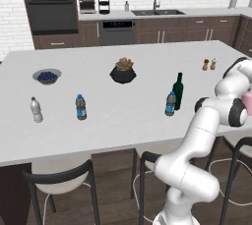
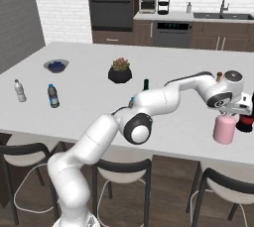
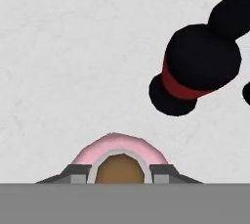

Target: Move the plastic bottles in the middle to the plastics group, and the glass bottles in the middle to the glass group.

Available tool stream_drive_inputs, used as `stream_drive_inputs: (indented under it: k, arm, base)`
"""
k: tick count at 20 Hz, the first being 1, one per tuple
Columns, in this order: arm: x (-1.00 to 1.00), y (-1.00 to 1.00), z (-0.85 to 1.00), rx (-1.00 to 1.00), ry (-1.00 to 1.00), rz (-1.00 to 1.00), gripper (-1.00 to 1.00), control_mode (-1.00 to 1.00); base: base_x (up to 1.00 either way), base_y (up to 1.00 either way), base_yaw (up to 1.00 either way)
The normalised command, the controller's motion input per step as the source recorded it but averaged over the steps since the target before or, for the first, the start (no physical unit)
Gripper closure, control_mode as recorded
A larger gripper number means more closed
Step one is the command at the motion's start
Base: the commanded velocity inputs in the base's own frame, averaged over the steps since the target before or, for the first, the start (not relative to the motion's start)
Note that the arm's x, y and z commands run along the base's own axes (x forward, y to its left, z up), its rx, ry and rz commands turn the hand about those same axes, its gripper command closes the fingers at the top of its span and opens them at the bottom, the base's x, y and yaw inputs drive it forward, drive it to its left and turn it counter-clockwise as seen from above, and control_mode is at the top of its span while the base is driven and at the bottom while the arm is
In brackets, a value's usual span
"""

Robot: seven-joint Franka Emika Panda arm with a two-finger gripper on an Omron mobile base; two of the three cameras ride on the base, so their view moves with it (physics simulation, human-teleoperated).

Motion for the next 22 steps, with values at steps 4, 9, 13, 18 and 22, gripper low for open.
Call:
stream_drive_inputs:
  k: [4,9,13,18,22]
  arm:
    - [-0.27,-0.01,-0.40,0.00,0.00,0.00,1.00,-1.00]
    - [0.10,0.34,-0.39,-0.01,0.00,-0.06,1.00,-1.00]
    - [0.01,0.26,-0.29,-0.05,0.00,-0.06,-1.00,-1.00]
    - [-0.11,0.05,-0.08,-0.07,0.00,-0.02,-1.00,-1.00]
    - [-0.10,0.00,0.15,-0.02,-0.08,0.00,-1.00,-1.00]
  base:
    - [0.00,0.00,0.00]
    - [0.00,0.00,0.00]
    - [0.00,0.00,0.00]
    - [0.00,0.00,0.00]
    - [0.00,0.00,0.00]
